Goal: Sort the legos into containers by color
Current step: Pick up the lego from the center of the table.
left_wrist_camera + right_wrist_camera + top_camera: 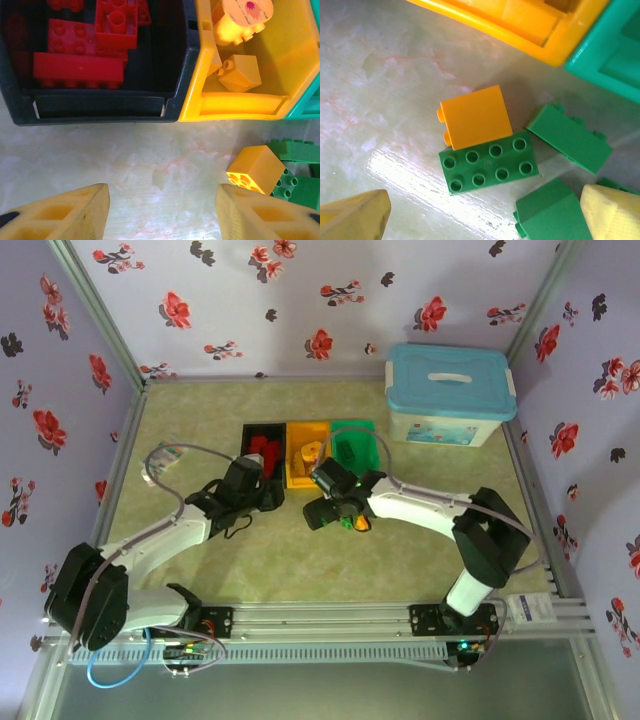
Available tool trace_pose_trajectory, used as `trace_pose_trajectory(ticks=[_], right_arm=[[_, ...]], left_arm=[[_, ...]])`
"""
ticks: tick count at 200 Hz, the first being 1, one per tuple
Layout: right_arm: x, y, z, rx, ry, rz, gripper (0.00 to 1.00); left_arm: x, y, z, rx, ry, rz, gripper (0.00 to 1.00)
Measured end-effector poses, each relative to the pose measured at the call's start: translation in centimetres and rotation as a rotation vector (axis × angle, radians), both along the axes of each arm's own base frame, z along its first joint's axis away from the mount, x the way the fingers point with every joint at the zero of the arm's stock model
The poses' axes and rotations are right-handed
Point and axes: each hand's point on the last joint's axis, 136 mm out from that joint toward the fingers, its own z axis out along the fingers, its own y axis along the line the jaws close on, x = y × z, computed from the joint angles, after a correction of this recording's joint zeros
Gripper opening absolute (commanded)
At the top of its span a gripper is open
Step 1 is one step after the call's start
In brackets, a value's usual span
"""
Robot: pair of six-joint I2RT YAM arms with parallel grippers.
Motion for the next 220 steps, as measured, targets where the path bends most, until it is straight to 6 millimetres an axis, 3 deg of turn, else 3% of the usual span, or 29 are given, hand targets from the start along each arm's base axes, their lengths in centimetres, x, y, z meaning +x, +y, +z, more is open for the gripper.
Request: trace_pose_trajectory(ticks=[81,144,175,207,220], right_arm=[[-0.5,0.4,-4.0,-0.148,0.079,0.073,0.93],[0.2,0.6,-5.1,-0.205,0.077,0.076,0.9],[0.2,0.9,-5.4,-0.216,0.076,0.084,0.81],[-0.2,1.2,-5.5,-0.224,0.07,0.097,0.61],[-0.2,1.2,-5.4,-0.234,0.062,0.097,0.58]], left_arm=[[-0.3,0.5,-0.5,-0.001,0.007,0.012,0.58],[-0.3,0.5,-0.5,-0.001,0.006,0.012,0.57],[-0.4,0.6,-0.4,-0.005,0.001,0.012,0.57],[-0.4,0.7,-0.4,-0.005,0.001,0.013,0.57],[-0.4,0.7,-0.4,-0.005,0.001,0.015,0.57]])
